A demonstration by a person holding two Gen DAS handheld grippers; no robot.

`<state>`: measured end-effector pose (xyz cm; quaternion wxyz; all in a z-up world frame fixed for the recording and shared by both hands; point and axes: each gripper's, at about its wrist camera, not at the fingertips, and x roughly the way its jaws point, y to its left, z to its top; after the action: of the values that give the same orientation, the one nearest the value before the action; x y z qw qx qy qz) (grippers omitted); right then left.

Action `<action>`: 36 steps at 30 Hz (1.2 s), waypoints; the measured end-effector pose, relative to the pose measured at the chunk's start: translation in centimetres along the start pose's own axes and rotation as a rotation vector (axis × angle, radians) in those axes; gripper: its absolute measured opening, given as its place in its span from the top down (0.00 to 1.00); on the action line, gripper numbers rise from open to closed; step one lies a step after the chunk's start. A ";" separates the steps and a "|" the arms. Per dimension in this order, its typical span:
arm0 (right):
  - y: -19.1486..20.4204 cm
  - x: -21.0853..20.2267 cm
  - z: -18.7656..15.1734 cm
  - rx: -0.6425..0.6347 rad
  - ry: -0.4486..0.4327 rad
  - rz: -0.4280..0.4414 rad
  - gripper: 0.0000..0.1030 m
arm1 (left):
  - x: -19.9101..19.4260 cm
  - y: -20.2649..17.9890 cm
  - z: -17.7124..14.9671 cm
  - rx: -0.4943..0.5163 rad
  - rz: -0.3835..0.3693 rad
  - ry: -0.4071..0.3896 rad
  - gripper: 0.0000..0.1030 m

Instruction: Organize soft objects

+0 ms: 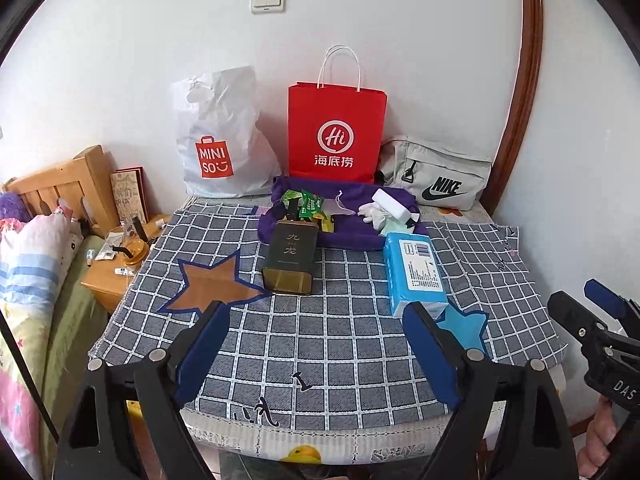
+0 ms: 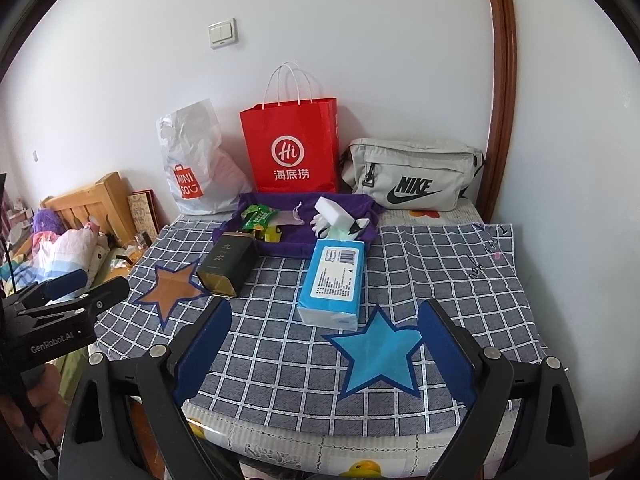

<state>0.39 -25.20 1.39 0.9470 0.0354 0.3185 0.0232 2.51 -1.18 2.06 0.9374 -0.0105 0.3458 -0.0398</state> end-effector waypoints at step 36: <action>0.9 -0.7 -0.5 -0.011 0.002 -0.011 0.09 | -0.9 0.8 -0.4 -0.022 0.024 -0.006 0.06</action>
<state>-0.51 -24.29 1.53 0.9470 0.0284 0.3192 0.0199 1.63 -0.34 2.35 0.9386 -0.0168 0.3437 -0.0250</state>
